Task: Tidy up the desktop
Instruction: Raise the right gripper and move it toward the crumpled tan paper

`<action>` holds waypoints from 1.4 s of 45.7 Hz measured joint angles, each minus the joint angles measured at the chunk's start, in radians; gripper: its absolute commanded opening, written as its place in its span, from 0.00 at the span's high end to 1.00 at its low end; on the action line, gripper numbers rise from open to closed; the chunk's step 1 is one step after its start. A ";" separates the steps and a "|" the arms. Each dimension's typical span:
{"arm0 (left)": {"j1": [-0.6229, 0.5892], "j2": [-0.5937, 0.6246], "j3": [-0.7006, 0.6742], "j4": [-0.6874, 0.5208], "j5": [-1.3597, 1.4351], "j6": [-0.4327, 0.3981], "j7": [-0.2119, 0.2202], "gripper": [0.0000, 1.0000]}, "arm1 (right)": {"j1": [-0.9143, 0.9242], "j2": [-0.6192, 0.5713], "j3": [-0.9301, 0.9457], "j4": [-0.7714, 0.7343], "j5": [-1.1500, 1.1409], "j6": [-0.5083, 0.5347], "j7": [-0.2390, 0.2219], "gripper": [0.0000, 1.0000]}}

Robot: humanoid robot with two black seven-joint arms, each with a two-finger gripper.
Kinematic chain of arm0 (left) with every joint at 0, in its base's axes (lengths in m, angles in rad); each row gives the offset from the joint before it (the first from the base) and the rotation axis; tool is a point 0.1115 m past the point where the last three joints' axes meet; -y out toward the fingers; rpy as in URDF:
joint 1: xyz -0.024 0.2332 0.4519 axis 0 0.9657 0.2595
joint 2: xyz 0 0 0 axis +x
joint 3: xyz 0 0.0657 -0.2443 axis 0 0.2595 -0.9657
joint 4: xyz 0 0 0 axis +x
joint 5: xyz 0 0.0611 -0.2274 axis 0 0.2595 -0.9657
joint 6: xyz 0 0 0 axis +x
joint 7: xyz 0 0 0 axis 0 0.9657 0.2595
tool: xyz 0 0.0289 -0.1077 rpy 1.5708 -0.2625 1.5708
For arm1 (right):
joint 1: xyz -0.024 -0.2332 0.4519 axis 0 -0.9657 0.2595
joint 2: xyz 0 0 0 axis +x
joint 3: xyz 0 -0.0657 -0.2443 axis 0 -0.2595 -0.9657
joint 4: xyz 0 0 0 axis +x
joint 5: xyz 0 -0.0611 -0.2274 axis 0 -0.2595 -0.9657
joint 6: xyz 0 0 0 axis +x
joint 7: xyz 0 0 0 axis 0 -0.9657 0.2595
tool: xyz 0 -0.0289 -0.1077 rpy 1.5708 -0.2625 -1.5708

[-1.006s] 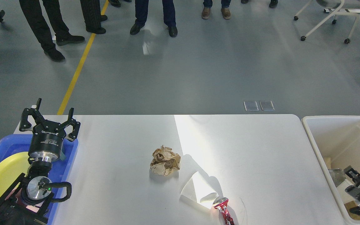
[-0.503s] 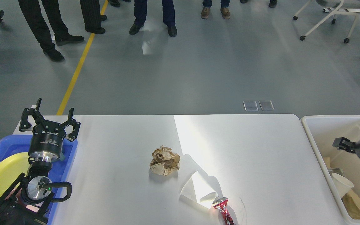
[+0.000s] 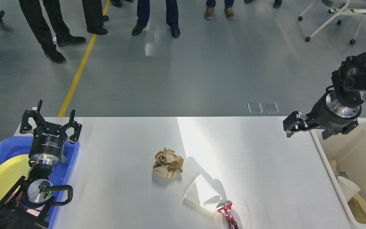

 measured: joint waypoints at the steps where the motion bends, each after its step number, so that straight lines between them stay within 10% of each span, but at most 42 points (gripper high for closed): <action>1: 0.000 0.000 0.000 0.000 0.000 0.000 0.000 0.04 | 0.022 0.011 -0.002 0.017 0.021 0.001 0.000 0.00; 16: 0.001 0.000 0.000 0.000 0.000 0.000 -0.002 0.04 | 0.287 0.136 -0.008 0.254 0.170 -0.010 0.000 0.00; 48: 0.000 0.000 0.000 0.000 0.000 0.000 0.000 0.04 | 0.287 0.193 0.019 0.251 0.225 -0.020 0.021 0.03; 64: 0.001 0.000 0.000 0.000 0.000 0.000 0.000 0.04 | -0.025 0.238 0.228 0.080 0.250 -0.293 0.014 0.01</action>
